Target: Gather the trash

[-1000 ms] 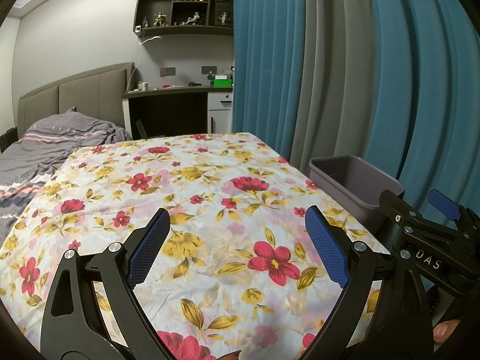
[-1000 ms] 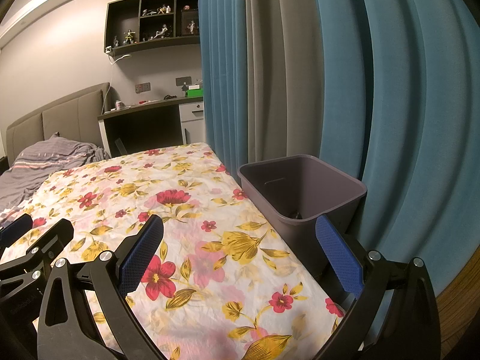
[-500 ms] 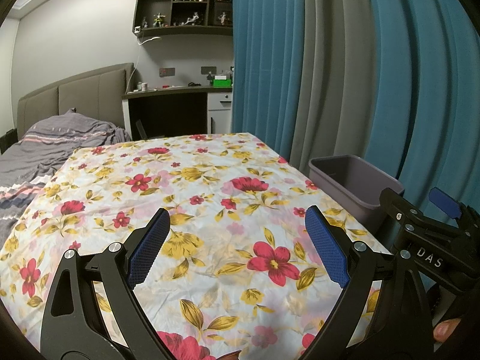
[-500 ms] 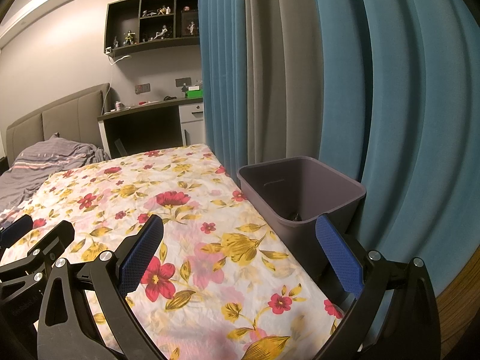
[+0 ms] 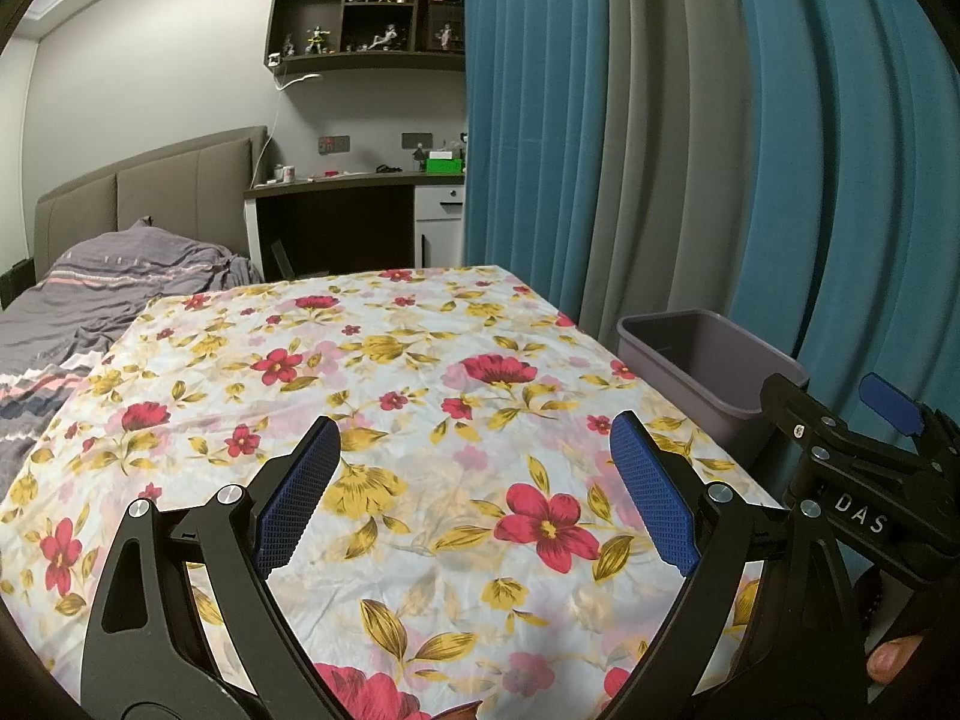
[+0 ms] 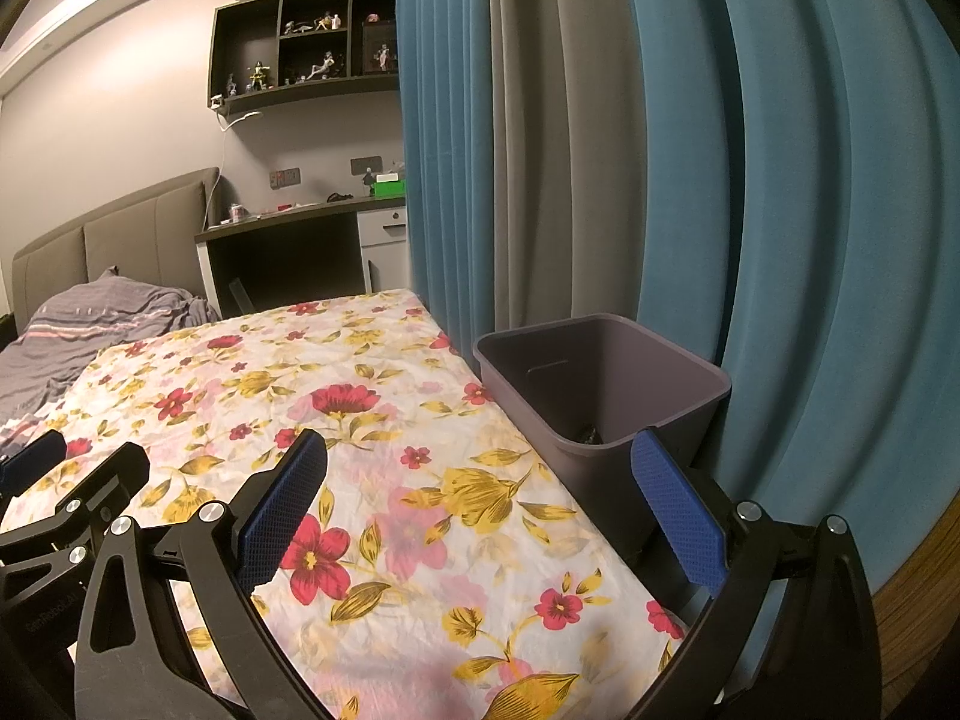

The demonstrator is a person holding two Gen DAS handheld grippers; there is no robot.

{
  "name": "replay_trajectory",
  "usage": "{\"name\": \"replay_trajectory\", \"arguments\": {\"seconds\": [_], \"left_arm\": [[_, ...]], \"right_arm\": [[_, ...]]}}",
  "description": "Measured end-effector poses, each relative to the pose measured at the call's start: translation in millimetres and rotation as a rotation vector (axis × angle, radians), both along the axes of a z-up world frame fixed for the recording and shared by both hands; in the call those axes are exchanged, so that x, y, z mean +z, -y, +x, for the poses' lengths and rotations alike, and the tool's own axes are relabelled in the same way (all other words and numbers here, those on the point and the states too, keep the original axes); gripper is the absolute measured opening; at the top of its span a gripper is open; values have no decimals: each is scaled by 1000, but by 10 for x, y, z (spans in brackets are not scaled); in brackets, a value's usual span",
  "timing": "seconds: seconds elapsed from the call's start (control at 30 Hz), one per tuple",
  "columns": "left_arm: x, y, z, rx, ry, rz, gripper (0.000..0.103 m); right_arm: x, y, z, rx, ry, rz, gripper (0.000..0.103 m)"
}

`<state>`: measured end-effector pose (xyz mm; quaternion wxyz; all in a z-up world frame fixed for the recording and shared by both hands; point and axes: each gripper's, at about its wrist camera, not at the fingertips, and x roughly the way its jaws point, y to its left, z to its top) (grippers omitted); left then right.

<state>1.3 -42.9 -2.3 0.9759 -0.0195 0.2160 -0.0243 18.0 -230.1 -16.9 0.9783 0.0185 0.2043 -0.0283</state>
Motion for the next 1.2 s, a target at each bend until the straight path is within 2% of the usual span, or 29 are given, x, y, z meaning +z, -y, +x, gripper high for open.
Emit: {"name": "replay_trajectory", "arguments": {"seconds": [0.63, 0.83, 0.87, 0.97, 1.07, 1.2], "left_arm": [[-17, -19, 2, 3, -5, -4, 90], [-45, -158, -6, -18, -16, -92, 89], [-41, -169, -49, -21, 7, -81, 83], [-15, -106, -91, -14, 39, -29, 79], [4, -79, -108, -13, 44, -8, 80], [24, -110, -104, -1, 38, -24, 88]], "right_arm": [[2, 6, -7, -2, 0, 0, 97], [8, 6, 0, -3, -1, 0, 97], [6, 9, -6, -2, 0, 1, 97], [6, 7, -7, 0, 0, 2, 97], [4, 8, -14, 0, 4, -5, 97], [2, 8, -14, -1, 2, -1, 97]]}}
